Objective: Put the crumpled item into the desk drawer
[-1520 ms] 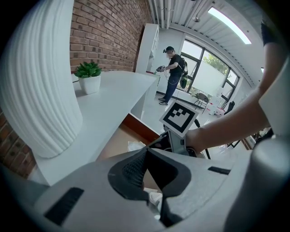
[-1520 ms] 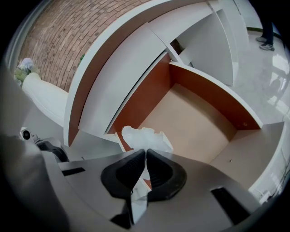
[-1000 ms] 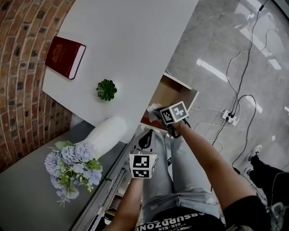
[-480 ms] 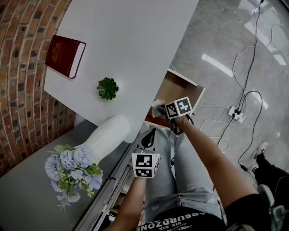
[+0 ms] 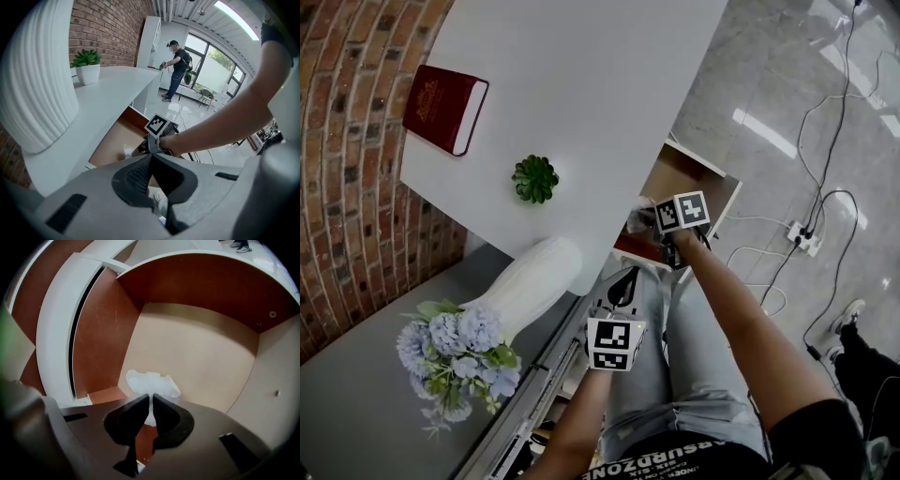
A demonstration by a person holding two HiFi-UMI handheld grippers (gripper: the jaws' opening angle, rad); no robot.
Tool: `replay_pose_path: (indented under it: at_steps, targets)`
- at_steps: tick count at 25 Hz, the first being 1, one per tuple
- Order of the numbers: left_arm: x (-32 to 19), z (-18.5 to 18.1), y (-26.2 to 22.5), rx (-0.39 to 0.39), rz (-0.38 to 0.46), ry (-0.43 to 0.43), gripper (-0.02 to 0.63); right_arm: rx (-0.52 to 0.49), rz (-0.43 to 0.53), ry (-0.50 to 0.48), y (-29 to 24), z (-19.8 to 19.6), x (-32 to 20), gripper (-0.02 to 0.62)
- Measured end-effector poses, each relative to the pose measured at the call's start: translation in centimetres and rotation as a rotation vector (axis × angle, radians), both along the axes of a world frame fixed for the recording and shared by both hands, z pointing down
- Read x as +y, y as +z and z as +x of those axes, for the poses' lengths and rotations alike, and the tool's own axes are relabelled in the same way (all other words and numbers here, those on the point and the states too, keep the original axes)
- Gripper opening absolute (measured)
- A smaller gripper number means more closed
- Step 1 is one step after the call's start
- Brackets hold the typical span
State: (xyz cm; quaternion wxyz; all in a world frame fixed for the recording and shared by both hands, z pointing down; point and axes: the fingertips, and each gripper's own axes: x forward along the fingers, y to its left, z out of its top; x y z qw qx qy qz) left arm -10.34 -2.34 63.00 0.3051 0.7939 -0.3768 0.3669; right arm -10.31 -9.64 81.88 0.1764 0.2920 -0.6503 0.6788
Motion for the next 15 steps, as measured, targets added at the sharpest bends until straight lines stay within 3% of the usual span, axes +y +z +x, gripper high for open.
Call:
replay_pose_path:
  at_steps: [10,15]
  targets:
    - [-0.2,0.2,0.2,-0.001,0.0,-0.007,0.005,0.019,-0.017,-0.014,1.3,-0.7,0.0,0.033]
    - [-0.1,0.1,-0.1,0.001,0.011,-0.013,0.005,0.023,-0.017,-0.027,1.5,-1.2,0.1,0.088]
